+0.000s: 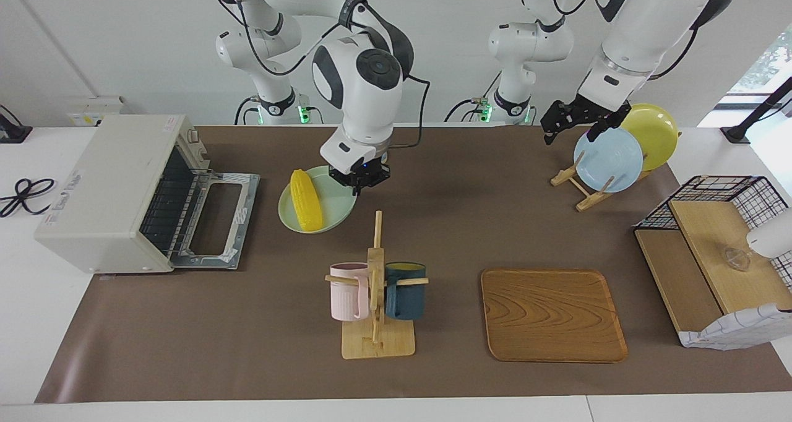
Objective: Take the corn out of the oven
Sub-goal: 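Pull the green plate with corn out of the oven, right gripper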
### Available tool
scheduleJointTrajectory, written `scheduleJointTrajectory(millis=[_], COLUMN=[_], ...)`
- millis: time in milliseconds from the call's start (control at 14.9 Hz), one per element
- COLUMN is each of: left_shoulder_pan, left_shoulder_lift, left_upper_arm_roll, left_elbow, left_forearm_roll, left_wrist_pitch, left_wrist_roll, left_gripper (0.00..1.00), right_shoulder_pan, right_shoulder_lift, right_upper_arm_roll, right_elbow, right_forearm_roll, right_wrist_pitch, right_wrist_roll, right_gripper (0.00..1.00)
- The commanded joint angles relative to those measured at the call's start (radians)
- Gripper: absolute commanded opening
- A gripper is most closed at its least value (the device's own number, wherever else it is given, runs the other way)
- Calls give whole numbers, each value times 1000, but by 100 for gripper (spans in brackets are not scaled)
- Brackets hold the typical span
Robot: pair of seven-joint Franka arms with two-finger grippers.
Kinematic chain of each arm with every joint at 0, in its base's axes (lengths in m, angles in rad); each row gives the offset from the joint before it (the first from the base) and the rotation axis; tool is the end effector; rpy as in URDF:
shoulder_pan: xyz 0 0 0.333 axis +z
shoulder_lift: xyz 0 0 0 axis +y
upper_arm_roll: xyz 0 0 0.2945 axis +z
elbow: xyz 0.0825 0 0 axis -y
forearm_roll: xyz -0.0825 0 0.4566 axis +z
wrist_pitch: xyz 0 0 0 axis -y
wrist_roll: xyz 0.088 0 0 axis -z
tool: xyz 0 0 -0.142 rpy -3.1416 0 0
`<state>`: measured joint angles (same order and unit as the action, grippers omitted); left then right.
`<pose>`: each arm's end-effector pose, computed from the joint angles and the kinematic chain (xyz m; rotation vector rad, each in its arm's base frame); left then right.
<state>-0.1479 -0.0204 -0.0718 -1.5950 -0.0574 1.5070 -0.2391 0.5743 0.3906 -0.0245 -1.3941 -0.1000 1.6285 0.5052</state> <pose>0.5950 -0.1419 0.5625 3.1000 0.0275 -0.1219 0.6175 0.3648 0.4045 2.9656 0.0880 -0.1191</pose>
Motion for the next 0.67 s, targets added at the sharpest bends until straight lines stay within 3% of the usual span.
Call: scheduleJointTrajectory(millis=[0, 134, 605], left_shoulder_pan=[13, 13, 1], left_shoulder_lift=[2, 2, -4], left_upper_arm_roll=[-3, -3, -8], left_elbow=[10, 6, -16], left_forearm_roll=[-19, -19, -22], left_wrist_pitch=[21, 44, 64], left_wrist_roll=[-2, -2, 0], left_gripper=[100, 100, 100], right_shoulder_pan=[9, 37, 174], right_shoulder_lift=[95, 155, 206], right_upper_arm_roll=[39, 115, 123], right_elbow=[118, 121, 99], right_forearm_roll=[16, 8, 25], right_wrist_pitch=[-21, 43, 282], right_wrist_roll=[13, 155, 352], right_gripper=[0, 0, 0])
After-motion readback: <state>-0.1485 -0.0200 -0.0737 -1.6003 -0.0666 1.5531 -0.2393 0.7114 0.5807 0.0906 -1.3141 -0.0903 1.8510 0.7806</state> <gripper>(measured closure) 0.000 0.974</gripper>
